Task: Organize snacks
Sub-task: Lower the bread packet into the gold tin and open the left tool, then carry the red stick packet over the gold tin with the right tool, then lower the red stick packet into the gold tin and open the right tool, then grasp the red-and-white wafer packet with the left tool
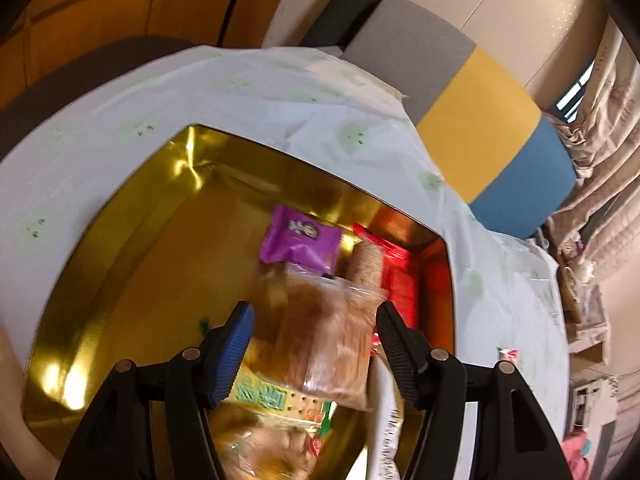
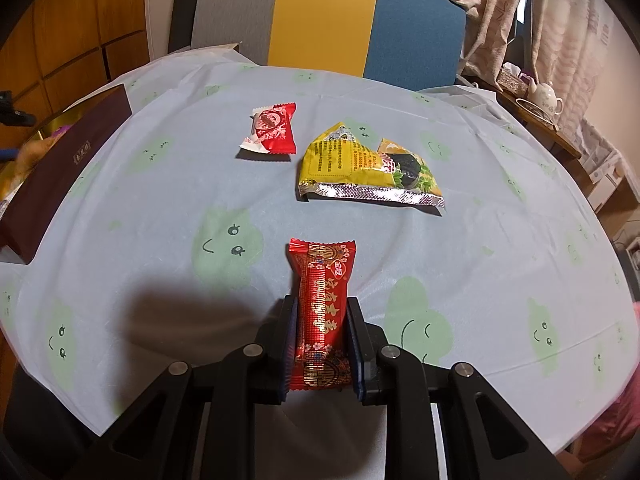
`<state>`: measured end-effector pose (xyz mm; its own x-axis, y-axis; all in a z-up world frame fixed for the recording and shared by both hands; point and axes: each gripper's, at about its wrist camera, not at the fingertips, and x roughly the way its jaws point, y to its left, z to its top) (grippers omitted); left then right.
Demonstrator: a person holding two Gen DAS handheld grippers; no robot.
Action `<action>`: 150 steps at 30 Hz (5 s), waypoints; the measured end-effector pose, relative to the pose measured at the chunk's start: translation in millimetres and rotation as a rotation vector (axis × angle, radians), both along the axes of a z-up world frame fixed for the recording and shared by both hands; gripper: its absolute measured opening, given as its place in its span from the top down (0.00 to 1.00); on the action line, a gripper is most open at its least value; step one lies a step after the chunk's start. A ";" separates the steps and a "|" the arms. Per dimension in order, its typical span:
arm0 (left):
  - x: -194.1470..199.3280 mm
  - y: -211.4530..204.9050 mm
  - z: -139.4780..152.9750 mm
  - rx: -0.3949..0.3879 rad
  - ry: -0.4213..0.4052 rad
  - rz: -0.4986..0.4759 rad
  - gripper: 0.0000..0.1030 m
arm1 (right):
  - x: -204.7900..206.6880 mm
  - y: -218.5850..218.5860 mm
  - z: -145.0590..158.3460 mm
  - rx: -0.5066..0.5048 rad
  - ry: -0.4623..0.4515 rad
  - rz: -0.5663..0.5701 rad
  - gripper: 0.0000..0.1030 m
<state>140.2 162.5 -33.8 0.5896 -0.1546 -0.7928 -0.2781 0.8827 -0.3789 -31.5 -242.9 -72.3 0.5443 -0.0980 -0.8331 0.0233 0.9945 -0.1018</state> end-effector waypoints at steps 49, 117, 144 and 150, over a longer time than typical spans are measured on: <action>-118.6 17.2 26.3 0.260 -0.125 0.047 0.37 | 97.4 239.4 85.8 0.558 0.140 0.510 0.75; 7.8 -300.4 -3.2 0.147 0.039 -0.641 0.39 | 9.2 -79.2 14.8 0.373 -0.009 -0.248 0.37; -4.4 -307.9 -41.9 0.310 0.010 -0.729 0.64 | 14.5 -92.5 5.2 0.457 0.002 -0.202 0.28; -48.5 -277.7 -43.9 0.324 -0.045 -0.740 0.63 | 46.1 -106.4 3.0 0.687 0.037 -0.269 0.28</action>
